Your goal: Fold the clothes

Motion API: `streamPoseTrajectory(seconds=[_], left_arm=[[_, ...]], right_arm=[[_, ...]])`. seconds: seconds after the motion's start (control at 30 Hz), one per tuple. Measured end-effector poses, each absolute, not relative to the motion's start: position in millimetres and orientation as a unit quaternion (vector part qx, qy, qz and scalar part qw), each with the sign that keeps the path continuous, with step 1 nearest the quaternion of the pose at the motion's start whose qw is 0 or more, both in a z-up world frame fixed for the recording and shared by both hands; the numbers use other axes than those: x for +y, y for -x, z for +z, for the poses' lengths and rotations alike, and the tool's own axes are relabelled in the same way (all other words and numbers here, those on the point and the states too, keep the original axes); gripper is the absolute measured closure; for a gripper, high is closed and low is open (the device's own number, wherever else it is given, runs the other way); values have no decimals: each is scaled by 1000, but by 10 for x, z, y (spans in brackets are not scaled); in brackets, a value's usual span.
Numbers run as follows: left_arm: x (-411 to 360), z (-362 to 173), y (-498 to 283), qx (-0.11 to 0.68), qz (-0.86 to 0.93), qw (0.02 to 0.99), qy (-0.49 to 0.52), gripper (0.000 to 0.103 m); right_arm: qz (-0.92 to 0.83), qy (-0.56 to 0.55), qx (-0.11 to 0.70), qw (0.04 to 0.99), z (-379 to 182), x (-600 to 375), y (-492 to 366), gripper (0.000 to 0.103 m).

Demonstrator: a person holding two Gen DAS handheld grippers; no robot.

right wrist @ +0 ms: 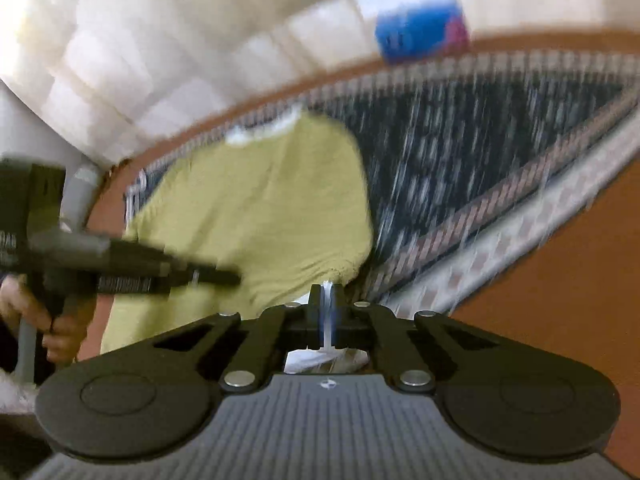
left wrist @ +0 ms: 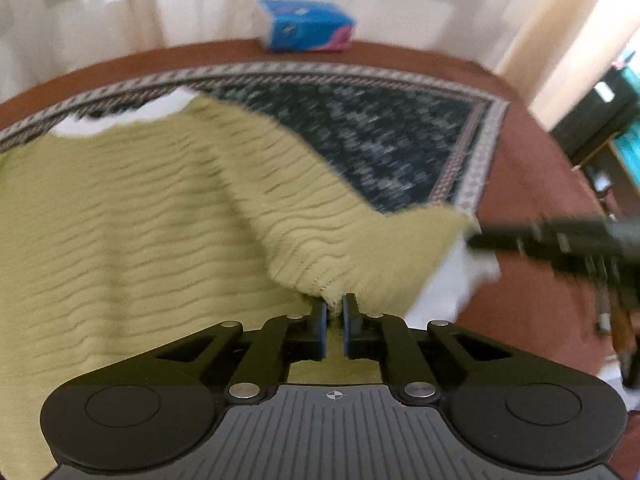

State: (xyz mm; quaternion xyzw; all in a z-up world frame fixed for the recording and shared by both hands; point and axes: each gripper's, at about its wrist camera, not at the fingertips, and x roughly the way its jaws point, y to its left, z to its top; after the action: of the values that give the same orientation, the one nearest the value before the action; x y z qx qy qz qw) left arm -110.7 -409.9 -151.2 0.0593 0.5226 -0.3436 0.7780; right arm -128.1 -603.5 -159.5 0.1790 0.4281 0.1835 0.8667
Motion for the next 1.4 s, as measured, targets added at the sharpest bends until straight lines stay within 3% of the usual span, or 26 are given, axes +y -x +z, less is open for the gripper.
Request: streamPoseTrajectory(seconds=[0.23,0.37,0.5,0.53,0.6,0.7,0.77,0.83,1.17,1.4], left_arm=[[-4585,-1639,1129,536,-370,756,-65,103],[-4774,-1922,1218,556,-370,738,-95,102],[-4780,-2011,1277,554,-376,736,-102,78],[-4755,-1974,1284,550,-377,738,-104,77],[-4704,-1899,1296,542,-379,742,-109,76],[-4611,-1764,1276,526,-378,754,-112,64],[-4543,-1670,1146,517,-369,766,-102,64],[-4482,-1584,969,510,-358,778,-85,63],[-4727,-1432,-295,510,-287,811,-6,56],[-5144,-1729,-487,532,-281,794,-84,55]], right_arm=[[151,-140,394,896,-1260,-6452,873,100],[127,-142,428,883,-1464,-6593,829,100],[100,-148,476,861,-1809,-6676,822,100],[96,-152,481,858,-1862,-6681,823,99],[89,-163,487,853,-1929,-6688,832,94],[85,-157,455,872,-1725,-6682,843,89],[100,-135,428,888,-1547,-6622,800,71],[123,-111,407,898,-1396,-6531,716,65],[124,-123,423,889,-1569,-6480,719,65],[107,-140,442,880,-1731,-6607,994,61]])
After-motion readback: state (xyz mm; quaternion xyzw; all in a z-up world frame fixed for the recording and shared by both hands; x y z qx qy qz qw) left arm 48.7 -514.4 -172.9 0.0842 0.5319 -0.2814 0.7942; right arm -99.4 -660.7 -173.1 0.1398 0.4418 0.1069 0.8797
